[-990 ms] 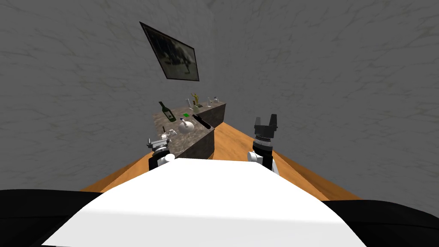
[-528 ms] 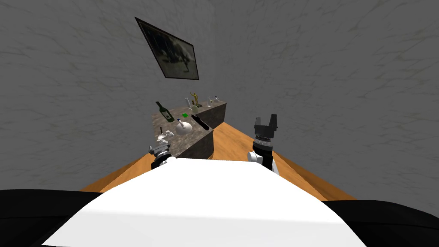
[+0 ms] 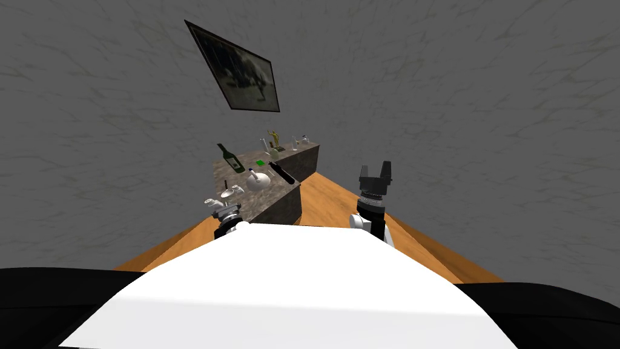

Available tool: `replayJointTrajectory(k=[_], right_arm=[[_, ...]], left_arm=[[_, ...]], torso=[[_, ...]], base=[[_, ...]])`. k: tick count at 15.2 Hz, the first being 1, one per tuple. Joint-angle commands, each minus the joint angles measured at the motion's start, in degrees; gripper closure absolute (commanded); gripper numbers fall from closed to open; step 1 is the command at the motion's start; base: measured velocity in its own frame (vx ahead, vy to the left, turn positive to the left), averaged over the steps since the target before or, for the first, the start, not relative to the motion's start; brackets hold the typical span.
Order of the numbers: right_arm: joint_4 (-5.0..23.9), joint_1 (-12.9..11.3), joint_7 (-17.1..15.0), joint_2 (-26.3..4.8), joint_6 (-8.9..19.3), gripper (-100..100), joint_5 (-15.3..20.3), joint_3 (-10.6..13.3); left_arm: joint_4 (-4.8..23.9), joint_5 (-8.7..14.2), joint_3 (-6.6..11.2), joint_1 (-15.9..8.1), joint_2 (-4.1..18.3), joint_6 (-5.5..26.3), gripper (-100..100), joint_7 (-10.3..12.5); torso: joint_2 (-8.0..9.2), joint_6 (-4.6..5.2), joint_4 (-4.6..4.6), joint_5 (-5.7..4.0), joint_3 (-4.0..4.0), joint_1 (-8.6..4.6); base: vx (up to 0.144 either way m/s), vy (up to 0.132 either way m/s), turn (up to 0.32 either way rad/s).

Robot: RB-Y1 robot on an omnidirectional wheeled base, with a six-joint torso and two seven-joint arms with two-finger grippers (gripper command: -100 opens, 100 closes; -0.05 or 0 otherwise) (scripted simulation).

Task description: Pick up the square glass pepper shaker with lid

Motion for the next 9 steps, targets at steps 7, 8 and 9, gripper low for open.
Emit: replayJointTrajectory(k=[7,8,9], right_arm=[[0.0,-0.01,0.0,0.01,0.0,0,0.0,0.01],[0.0,-0.02,0.0,0.0,0.0,0,0.0,0.01],[0.0,-0.02,0.0,-0.01,0.0,0,0.0,0.0]], left_arm=[[0.18,-0.11,1.87,-1.59,6.63,-0.98,-100,1.4],[0.3,0.13,2.05,-1.47,6.6,-0.73,-100,1.24],[0.48,0.48,2.27,-1.31,6.29,-0.35,-100,1.02]], torso=[[0.26,0.01,0.05,-0.06,0.14,-0.21],[0.35,0.05,0.07,-0.03,0.19,0.03],[0.4,0.03,0.09,0.04,0.23,0.32]], base=[[-0.041,-0.039,-0.004],[-0.098,0.123,-0.245],[-0.072,0.162,-0.186]])
